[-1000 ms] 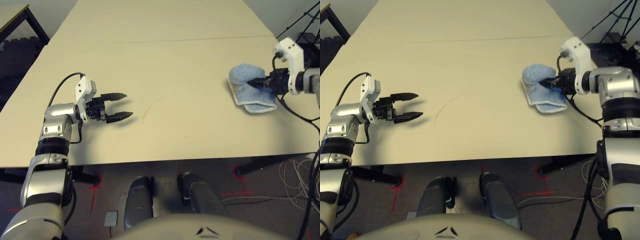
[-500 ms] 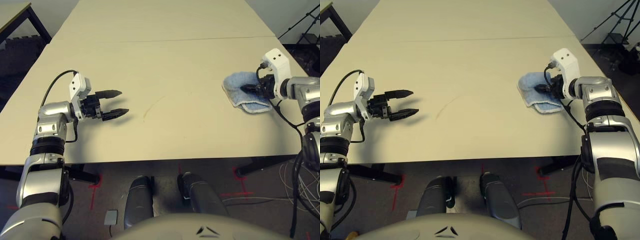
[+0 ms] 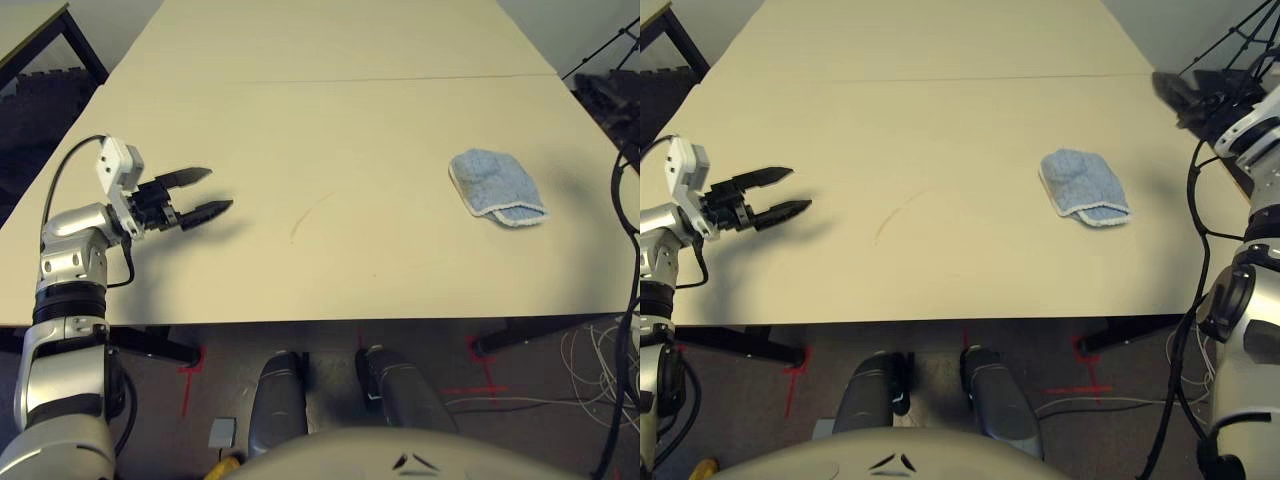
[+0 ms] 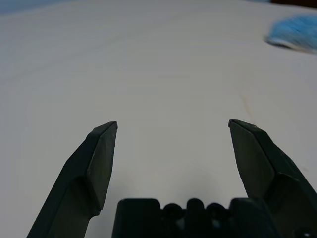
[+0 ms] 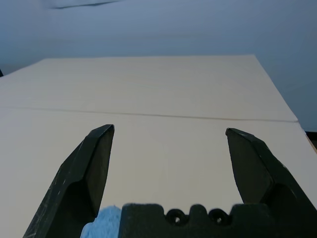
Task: Wipe the water off the table with a rag.
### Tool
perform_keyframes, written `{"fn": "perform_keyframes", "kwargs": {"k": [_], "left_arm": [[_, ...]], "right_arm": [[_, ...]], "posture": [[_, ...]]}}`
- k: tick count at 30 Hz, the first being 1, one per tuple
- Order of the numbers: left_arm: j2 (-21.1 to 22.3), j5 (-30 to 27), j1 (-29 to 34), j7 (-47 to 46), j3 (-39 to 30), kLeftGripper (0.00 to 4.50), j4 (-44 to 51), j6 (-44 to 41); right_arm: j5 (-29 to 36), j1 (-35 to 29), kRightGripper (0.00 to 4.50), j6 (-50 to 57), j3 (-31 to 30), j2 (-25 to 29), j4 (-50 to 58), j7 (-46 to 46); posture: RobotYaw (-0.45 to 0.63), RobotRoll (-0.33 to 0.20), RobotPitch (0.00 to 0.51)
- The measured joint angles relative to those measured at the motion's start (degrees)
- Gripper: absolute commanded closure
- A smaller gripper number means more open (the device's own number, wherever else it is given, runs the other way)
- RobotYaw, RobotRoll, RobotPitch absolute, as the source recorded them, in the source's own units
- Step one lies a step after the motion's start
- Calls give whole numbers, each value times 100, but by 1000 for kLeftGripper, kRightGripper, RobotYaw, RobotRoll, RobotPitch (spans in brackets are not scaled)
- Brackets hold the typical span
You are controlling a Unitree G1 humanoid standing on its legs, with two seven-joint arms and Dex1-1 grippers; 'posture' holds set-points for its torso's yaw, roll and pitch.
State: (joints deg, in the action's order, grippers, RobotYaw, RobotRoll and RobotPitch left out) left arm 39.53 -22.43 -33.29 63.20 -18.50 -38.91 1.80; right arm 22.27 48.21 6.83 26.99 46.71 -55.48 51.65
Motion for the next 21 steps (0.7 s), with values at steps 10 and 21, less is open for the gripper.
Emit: {"fn": "perform_keyframes", "kwargs": {"k": [10,21], "left_arm": [[-197,44,-6,-1628,-412,0,-247,424],[-197,225,-169,-2615,-528,0,-834,928]], "right_arm": [[177,-568,24,-841,144,-158,-15,81],[223,-1223,24,-1421,157,-522,-99,-160]], "posture": [[-143,0,166],[-143,0,176]]}}
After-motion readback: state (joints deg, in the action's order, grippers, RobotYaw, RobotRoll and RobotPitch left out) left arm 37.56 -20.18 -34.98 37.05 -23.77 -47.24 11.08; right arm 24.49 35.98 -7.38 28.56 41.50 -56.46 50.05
